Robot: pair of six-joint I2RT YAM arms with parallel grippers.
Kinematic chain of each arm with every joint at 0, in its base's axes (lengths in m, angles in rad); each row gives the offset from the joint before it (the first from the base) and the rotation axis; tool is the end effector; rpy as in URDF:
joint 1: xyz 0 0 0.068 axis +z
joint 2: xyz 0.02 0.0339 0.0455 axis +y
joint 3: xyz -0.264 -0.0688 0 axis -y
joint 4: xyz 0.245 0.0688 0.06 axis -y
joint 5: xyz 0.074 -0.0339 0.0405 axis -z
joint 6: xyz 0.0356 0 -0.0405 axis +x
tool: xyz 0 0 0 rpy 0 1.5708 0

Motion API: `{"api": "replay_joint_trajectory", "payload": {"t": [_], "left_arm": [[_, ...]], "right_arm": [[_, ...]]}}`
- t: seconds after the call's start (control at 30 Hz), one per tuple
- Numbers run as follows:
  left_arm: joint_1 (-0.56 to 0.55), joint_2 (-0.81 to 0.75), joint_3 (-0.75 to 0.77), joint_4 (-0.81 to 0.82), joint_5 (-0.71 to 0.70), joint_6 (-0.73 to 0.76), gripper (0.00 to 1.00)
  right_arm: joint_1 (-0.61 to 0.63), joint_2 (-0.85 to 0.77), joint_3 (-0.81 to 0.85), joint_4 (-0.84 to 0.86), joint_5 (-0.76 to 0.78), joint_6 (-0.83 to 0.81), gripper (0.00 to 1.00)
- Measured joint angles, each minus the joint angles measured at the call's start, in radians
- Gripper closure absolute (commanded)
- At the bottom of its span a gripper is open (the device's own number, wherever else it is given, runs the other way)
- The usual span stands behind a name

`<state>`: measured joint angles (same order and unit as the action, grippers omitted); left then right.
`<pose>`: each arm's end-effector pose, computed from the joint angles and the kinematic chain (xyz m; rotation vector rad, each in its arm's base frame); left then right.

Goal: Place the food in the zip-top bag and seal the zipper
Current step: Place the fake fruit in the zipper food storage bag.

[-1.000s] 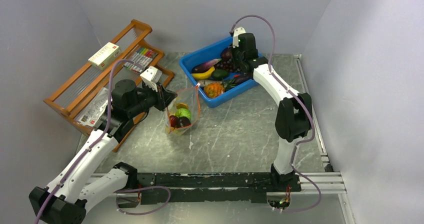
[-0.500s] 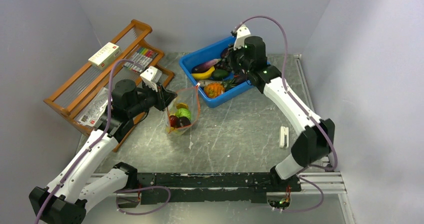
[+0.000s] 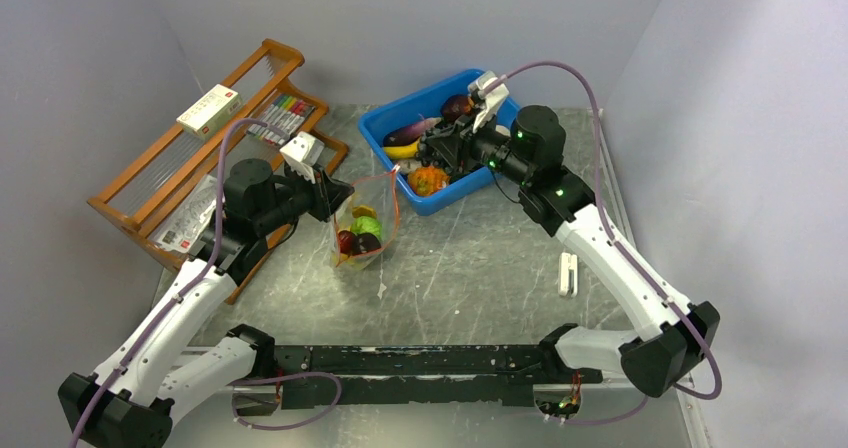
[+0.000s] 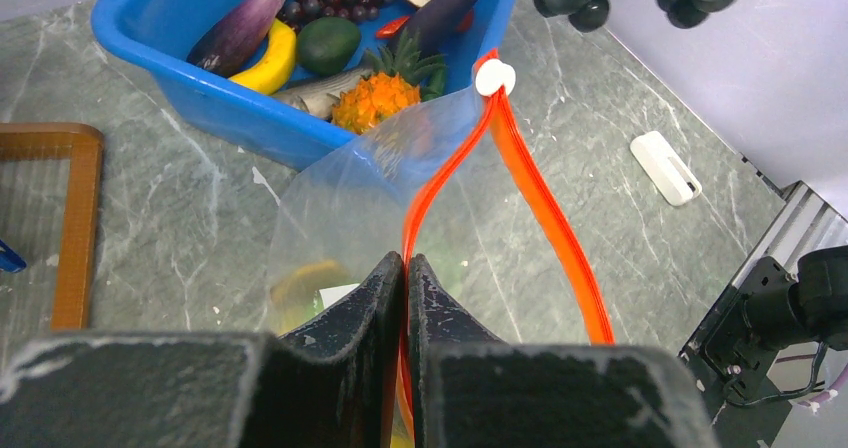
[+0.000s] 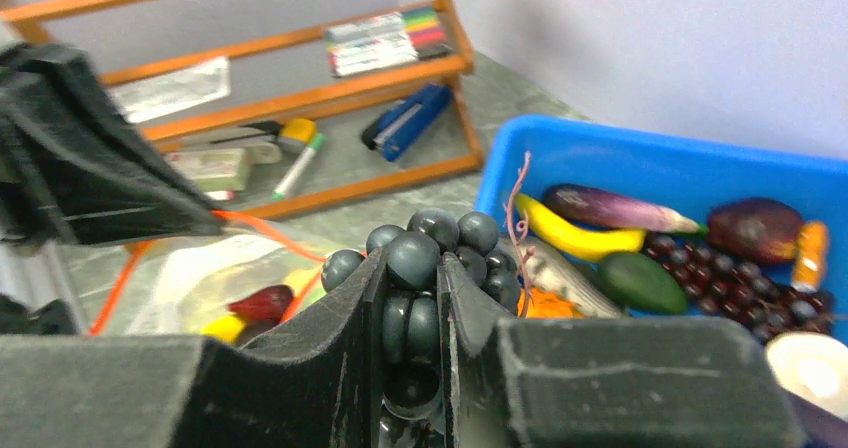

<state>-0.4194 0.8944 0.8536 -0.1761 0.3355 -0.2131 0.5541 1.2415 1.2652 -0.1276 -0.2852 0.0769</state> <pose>0.1844 -0.0950 0.3462 0.4342 1.7866 -0.7486 0.2377 0.1589 0.4179 -0.6179 1.6061 0.7101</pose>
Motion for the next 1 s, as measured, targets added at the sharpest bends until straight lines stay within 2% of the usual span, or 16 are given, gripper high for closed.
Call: {"api": "replay_joint_trajectory", "payload": {"t": [0.63, 1.0], "left_arm": [[0.000, 0.003, 0.000, 0.000, 0.000, 0.000, 0.93], [0.000, 0.007, 0.000, 0.000, 0.000, 0.000, 0.93]], "right_arm": [[0.057, -0.044, -0.017, 0.075, -0.425, 0.163, 0.80], [0.116, 0.002, -0.025, 0.124, -0.579, 0.277, 0.80]]}}
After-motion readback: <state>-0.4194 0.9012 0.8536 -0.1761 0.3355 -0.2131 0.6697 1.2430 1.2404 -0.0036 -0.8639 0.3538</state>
